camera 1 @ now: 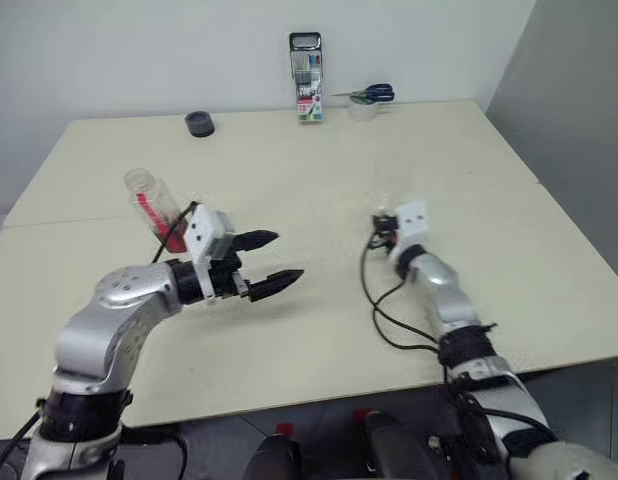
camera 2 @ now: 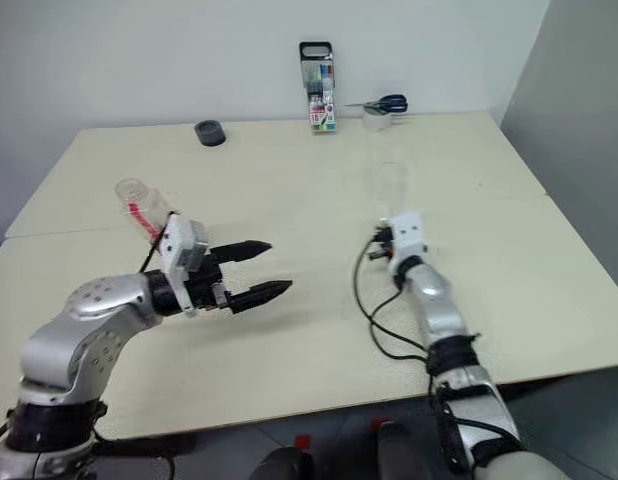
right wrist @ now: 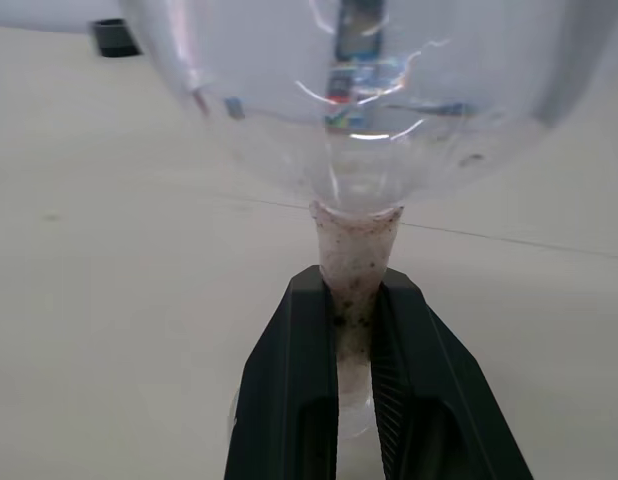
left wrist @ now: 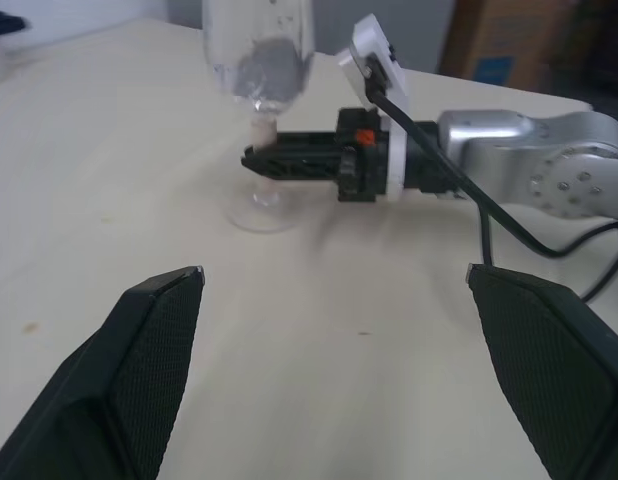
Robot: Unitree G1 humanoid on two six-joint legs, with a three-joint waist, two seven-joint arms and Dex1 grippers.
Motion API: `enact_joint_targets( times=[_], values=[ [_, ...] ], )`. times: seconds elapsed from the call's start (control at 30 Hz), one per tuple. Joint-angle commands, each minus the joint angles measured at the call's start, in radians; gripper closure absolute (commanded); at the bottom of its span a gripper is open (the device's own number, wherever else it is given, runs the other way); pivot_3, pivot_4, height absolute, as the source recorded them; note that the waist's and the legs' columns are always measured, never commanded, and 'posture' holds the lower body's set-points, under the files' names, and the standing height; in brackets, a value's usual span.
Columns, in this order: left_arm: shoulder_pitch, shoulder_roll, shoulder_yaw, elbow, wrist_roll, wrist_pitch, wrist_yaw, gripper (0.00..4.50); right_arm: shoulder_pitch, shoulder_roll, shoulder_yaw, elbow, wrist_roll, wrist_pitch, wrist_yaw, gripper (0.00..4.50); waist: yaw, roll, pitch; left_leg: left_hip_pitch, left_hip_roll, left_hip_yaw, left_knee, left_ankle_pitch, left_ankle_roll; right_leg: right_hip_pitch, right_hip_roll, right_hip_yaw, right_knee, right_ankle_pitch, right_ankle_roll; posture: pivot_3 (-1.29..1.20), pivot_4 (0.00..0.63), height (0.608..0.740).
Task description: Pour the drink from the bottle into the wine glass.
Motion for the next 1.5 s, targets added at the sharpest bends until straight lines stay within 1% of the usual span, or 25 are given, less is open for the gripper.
enact_joint_targets(
  times=[0.03,0.23,0.3,0.53,0.73,0.8,0.87,1.03,1.13,1.17,1.23,1.33,1.4,1.5],
  values=[
    [0.073,-0.006,0.089,-0.097,-0.023,0.007,0.077,0.00,-0.078,0.025,0.016,0.105,-0.015,-0.098,0.032,4.32,0.007,0.000,0.000,0.000,0.000,-0.001,0.000,0.000,0.000,0.000,0.000,0.000,0.000,0.000,0.000,0.00,0.150,0.740],
    [0.294,-0.097,0.218,-0.217,-0.005,-0.029,0.224,0.00,-0.227,0.089,0.022,0.355,-0.035,-0.210,0.085,4.32,0.025,0.000,0.000,-0.003,-0.004,-0.001,0.002,0.000,0.000,0.001,-0.004,-0.001,-0.003,0.000,0.001,0.00,0.150,0.740],
    [0.337,-0.122,0.238,-0.237,0.000,-0.043,0.257,0.00,-0.268,0.103,0.019,0.412,-0.038,-0.238,0.097,4.32,0.027,0.001,0.001,-0.003,-0.004,-0.001,0.002,0.000,0.000,0.000,-0.004,-0.002,-0.003,0.000,0.001,0.00,0.150,0.740],
    [0.370,-0.149,0.208,-0.264,0.006,-0.058,0.309,0.00,-0.329,0.112,0.016,0.517,-0.070,-0.282,0.093,4.32,0.035,0.001,0.001,-0.003,-0.003,-0.003,0.002,0.000,0.000,0.001,-0.003,-0.003,-0.001,0.000,0.000,0.00,0.150,0.740],
    [0.338,-0.132,0.188,-0.229,-0.001,-0.065,0.303,0.00,-0.304,0.102,0.027,0.532,-0.107,-0.313,0.099,4.32,0.036,0.001,0.001,-0.003,-0.003,-0.003,0.002,0.000,-0.001,0.001,-0.003,-0.003,-0.002,0.000,0.000,0.00,0.150,0.740],
    [0.326,-0.122,0.182,-0.208,0.001,-0.070,0.289,0.00,-0.287,0.096,0.026,0.529,-0.115,-0.323,0.103,3.61,0.036,0.001,0.001,-0.003,-0.003,-0.003,0.002,0.000,-0.001,0.001,-0.003,-0.003,-0.002,0.000,0.000,0.00,0.150,0.740],
    [0.315,-0.114,0.179,-0.193,0.000,-0.073,0.278,0.00,-0.272,0.089,0.025,0.524,-0.119,-0.331,0.107,3.07,0.036,0.001,0.001,-0.003,-0.003,-0.003,0.002,0.000,-0.001,0.001,-0.003,-0.003,-0.002,0.000,0.000,0.00,0.150,0.740],
    [0.290,-0.098,0.176,-0.151,0.002,-0.090,0.252,0.00,-0.229,0.069,0.016,0.498,-0.110,-0.333,0.108,1.24,0.035,0.001,0.001,-0.003,-0.003,-0.002,0.002,0.000,-0.001,0.001,-0.003,-0.003,-0.002,0.000,0.000,0.00,0.150,0.740],
    [0.280,-0.091,0.173,-0.124,0.006,-0.104,0.236,0.00,-0.174,0.040,0.013,0.452,-0.097,-0.335,0.142,0.15,0.035,0.001,0.001,-0.003,-0.003,-0.003,0.002,0.000,-0.001,0.000,-0.003,-0.003,-0.002,0.000,0.000,0.00,0.150,0.740],
    [0.279,-0.088,0.172,-0.113,0.009,-0.110,0.227,0.00,-0.151,0.026,0.011,0.425,-0.091,-0.334,0.156,0.03,0.036,0.001,0.001,-0.003,-0.003,-0.003,0.002,0.000,-0.001,0.001,-0.003,-0.003,-0.002,0.000,0.000,0.00,0.150,0.740],
    [0.278,-0.079,0.170,-0.088,0.015,-0.127,0.211,0.00,-0.097,-0.009,0.011,0.353,-0.082,-0.326,0.183,0.03,0.038,0.001,0.001,-0.003,-0.003,-0.003,0.002,0.000,-0.001,0.001,-0.003,-0.003,-0.002,0.000,0.000,0.00,0.150,0.740],
    [0.268,-0.069,0.179,-0.057,0.020,-0.140,0.204,0.00,-0.001,-0.059,0.008,0.166,-0.049,-0.269,0.248,0.03,0.041,0.001,0.001,-0.003,-0.004,-0.003,0.002,0.000,0.000,0.002,-0.003,-0.003,-0.003,0.000,0.000,0.00,0.150,0.740],
    [0.260,-0.068,0.196,-0.033,0.024,-0.145,0.215,0.00,0.085,-0.107,0.018,-0.027,-0.017,-0.182,0.313,0.03,0.043,0.001,0.001,-0.003,-0.003,-0.003,0.002,0.000,0.000,0.001,-0.003,-0.003,-0.002,0.000,0.000,0.00,0.150,0.740],
    [0.250,-0.078,0.224,0.012,0.038,-0.160,0.250,0.00,0.216,-0.204,0.048,-0.356,0.024,-0.003,0.411,0.03,0.045,0.002,0.001,-0.003,-0.003,-0.004,0.002,-0.001,0.001,0.001,-0.003,-0.003,-0.003,0.000,0.000,0.00,0.150,0.740]
  ],
)
